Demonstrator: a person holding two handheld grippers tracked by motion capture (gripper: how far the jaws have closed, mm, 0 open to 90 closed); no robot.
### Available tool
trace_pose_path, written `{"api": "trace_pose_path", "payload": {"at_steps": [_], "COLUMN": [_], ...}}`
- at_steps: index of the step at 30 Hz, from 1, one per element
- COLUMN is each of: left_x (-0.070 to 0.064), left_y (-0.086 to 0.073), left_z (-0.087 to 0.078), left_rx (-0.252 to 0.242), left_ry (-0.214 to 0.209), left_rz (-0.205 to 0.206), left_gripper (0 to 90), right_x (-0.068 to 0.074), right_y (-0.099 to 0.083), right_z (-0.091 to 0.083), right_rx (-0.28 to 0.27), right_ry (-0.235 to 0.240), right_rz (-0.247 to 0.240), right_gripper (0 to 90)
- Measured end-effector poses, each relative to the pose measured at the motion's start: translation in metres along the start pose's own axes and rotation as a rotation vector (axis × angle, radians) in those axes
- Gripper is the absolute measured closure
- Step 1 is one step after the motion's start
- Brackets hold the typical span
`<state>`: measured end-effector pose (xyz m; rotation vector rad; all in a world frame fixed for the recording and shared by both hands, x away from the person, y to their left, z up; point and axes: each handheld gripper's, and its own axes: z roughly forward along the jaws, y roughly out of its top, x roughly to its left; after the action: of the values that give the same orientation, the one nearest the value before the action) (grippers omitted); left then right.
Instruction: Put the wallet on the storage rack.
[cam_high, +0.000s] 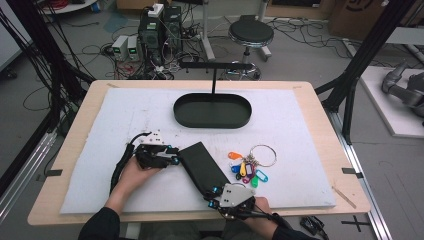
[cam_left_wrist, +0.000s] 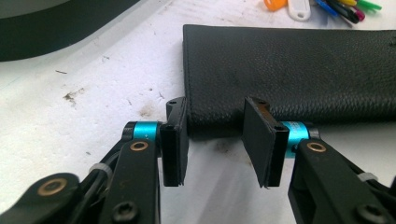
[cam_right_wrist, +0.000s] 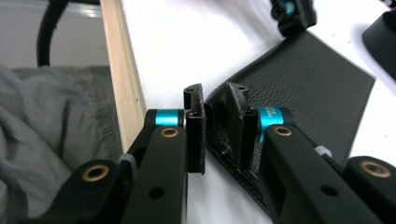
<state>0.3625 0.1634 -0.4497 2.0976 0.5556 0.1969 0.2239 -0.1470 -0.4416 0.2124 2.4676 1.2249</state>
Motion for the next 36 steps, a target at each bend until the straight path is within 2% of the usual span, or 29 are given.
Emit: {"api": "trace_pose_path", "payload": {"at_steps": [4,8,11,14,20,23,26,28,30,32,35,36], "left_x": [0.003,0.004,0.002,0.001,-0.002,-0.003,-0.004,-0.003,-0.002,0.002,0.008,0.008], "left_y": [-0.001,-0.001,0.003,0.009,0.021,0.027,0.032,0.038,0.043,0.049,0.055,0.056], "left_z": [-0.003,-0.004,-0.004,-0.004,0.003,0.009,0.014,0.016,0.018,0.02,0.025,0.027], "left_rx": [-0.023,-0.059,-0.087,-0.121,-0.166,-0.167,-0.213,-0.216,-0.223,-0.251,-0.275,-0.286], "left_ry": [0.026,0.035,0.058,0.064,0.053,0.051,0.057,0.047,0.05,0.043,0.007,0.009], "left_rz": [-0.031,-0.047,-0.021,-0.023,-0.038,-0.023,-0.008,-0.012,0.0,-0.003,-0.013,-0.014], "left_gripper": [52.8,47.3,46.2,46.1,43.3,43.0,42.9,42.8,42.9,42.6,40.8,40.2], "right_x": [-0.012,-0.027,-0.039,-0.049,-0.063,-0.067,-0.069,-0.07,-0.071,-0.07,-0.07,-0.071], "right_y": [-0.001,-0.003,-0.008,-0.013,-0.022,-0.024,-0.026,-0.026,-0.027,-0.027,-0.027,-0.027], "right_z": [-0.011,-0.024,-0.033,-0.042,-0.056,-0.059,-0.061,-0.062,-0.062,-0.062,-0.062,-0.062], "right_rx": [-0.055,-0.114,-0.147,-0.181,-0.215,-0.216,-0.217,-0.216,-0.212,-0.205,-0.2,-0.201], "right_ry": [-0.006,-0.017,-0.025,-0.028,-0.063,-0.08,-0.086,-0.087,-0.085,-0.086,-0.089,-0.093], "right_rz": [0.067,0.166,0.235,0.309,0.403,0.423,0.436,0.445,0.446,0.45,0.45,0.448], "right_gripper": [81.3,81.6,81.6,81.5,81.4,81.1,80.9,80.5,80.3,80.1,79.5,79.3]}}
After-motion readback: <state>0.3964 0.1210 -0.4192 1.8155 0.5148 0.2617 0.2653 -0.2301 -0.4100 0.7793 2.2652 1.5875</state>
